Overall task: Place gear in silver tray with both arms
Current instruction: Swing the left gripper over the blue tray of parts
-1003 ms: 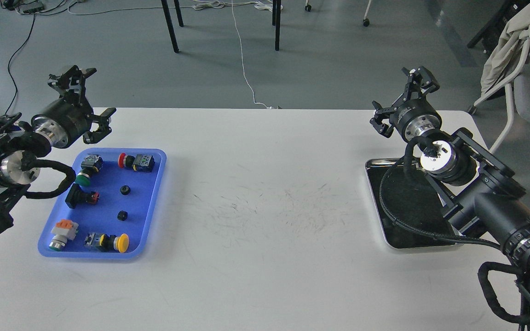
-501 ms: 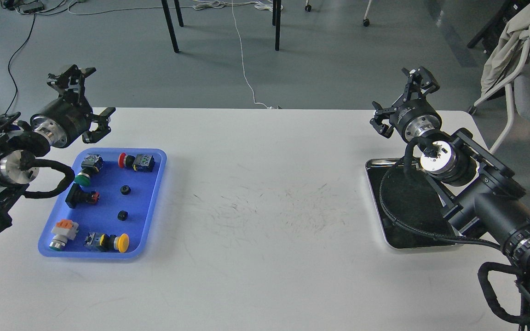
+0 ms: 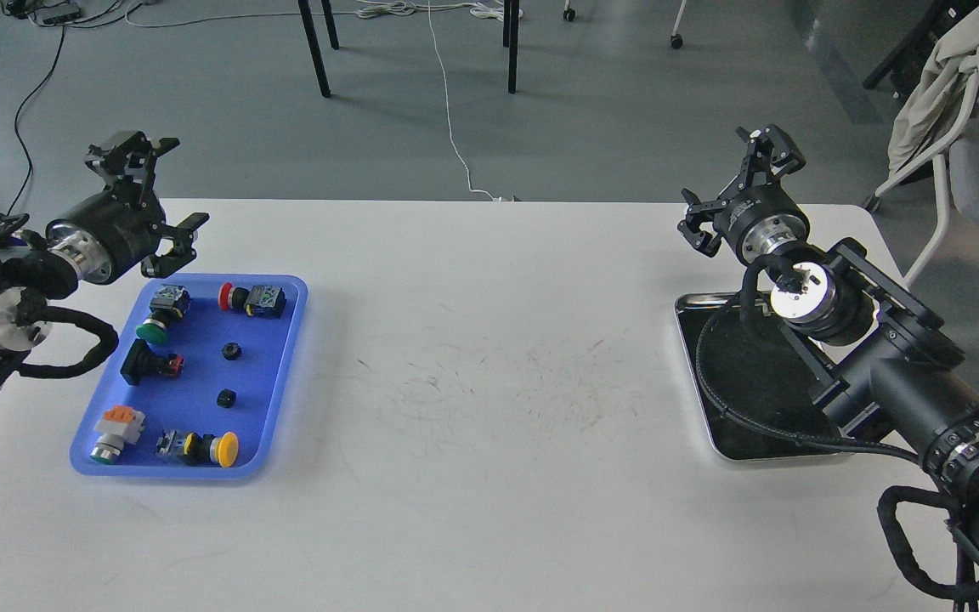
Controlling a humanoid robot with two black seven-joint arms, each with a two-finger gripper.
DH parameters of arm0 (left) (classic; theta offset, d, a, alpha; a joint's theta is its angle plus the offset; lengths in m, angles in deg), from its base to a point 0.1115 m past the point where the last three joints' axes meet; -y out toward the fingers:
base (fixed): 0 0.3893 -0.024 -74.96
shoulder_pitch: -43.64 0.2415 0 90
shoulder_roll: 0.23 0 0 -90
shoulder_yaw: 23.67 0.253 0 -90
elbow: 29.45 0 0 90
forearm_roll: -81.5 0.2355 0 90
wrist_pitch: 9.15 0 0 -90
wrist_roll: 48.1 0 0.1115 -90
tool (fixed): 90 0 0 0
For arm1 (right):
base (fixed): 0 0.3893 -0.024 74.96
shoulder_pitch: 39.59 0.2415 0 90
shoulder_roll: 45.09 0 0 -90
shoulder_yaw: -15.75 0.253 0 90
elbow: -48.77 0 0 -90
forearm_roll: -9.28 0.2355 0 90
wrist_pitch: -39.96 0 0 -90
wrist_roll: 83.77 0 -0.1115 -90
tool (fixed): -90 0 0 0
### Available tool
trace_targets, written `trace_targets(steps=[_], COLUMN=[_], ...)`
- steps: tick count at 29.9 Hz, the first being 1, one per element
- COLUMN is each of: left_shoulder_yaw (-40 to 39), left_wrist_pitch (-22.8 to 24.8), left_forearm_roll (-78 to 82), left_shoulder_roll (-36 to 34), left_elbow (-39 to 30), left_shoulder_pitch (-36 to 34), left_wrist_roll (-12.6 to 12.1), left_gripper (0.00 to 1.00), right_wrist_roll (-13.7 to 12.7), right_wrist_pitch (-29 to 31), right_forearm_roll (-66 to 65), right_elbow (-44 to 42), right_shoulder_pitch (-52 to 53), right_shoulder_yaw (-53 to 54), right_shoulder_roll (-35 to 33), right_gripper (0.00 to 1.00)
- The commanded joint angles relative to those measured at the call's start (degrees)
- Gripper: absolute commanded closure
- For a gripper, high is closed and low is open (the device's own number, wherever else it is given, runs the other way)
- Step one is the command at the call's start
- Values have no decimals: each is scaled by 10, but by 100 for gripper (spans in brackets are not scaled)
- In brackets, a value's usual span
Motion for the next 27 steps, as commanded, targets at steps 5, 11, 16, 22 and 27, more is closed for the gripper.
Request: trace_targets(steps=[5,11,16,22,27], left_shoulder_yaw=[58,88,85,89,90], left_wrist_pitch=[4,25,36,12,7], left_forearm_roll=[15,27,28,155,274], left_shoulder_roll=[-111,-154,-177,-259,-271], left_elbow=[-92,-105,-105,-204,-241], left_shoulder_pitch=[-9,-9,-9,-24,-53], left_wrist_roll=[0,0,11,30,31], left_gripper=[1,1,1,1,1], right_wrist_roll=[0,0,0,0,0], right_wrist_pitch=[0,-1,-1,-2,-2], right_forearm_roll=[-3,-4,-4,-4,-4], right_elbow=[1,0,0,1,1], right_shoulder_pitch=[-3,-3,-3,-3,-4], right_shoulder_yaw=[-1,-2,-2,-1,-1], right_shoulder_roll=[1,1,2,-1,-1], right_gripper=[1,1,1,1,1])
